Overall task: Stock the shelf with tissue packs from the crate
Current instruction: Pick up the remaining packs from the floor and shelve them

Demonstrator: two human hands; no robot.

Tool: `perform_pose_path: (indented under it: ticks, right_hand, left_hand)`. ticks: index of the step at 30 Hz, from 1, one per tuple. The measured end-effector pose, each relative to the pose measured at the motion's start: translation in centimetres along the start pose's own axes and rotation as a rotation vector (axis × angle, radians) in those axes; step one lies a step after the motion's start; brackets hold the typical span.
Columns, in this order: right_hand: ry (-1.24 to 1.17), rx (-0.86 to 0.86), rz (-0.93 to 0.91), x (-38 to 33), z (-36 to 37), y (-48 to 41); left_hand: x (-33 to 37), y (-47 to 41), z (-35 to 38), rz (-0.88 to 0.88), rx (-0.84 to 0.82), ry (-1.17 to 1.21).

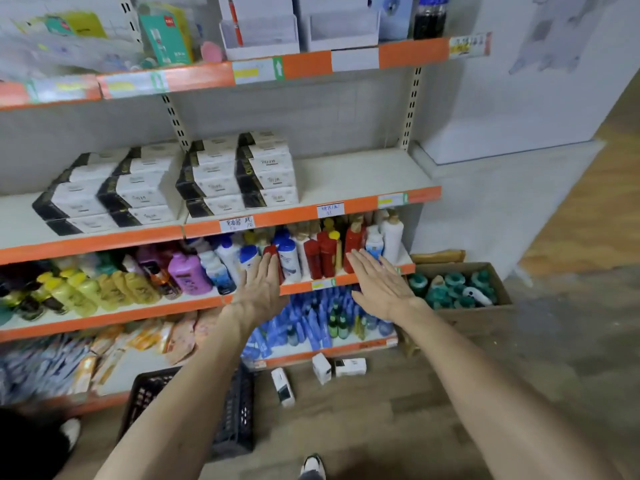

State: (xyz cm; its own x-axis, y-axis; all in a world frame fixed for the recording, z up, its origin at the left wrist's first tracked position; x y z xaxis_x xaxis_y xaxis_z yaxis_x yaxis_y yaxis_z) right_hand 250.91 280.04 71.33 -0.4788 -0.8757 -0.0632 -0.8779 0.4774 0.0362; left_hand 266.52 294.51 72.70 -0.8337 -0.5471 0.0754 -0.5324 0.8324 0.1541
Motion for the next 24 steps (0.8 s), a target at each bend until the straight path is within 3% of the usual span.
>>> perform_pose_path:
  ticks: [6, 12, 19, 24]
  right_hand:
    - [-0.001, -0.021, 0.023, 1.8, 1.6, 0.3]
    - [0.012, -0.085, 0.046, 2.9, 6.3, -1.6]
    - [-0.009, -0.212, 0.086, 3.8, 17.1, -2.9]
    - [-0.051, -0.223, 0.089, 6.0, 29.2, -6.0]
  left_hand:
    - [1.8, -1.9, 0.7, 0.043, -0.011, 0.022]
    - [1.8, -5.5, 6.1, 0.075, -0.097, 0.084]
    - [0.0, -7.7, 17.5, 0.047, -0.235, 0.095]
    - [-0.2, -11.1, 31.2, 0.080, -0.321, 0.098]
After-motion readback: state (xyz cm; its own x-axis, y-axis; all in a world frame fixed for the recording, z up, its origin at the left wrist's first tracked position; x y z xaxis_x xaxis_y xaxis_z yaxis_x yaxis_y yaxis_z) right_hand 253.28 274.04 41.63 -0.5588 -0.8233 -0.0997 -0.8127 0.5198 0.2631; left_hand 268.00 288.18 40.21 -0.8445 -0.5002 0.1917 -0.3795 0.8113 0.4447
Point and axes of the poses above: each hand's wrist, its own y-axis away from the middle knuckle, its own z-axis out of the palm, x = y × z, the point moved 9 cm from there along -y, towards the middle knuckle, and after that the axes turned 2 degrees about z, right-handed, at the moved point
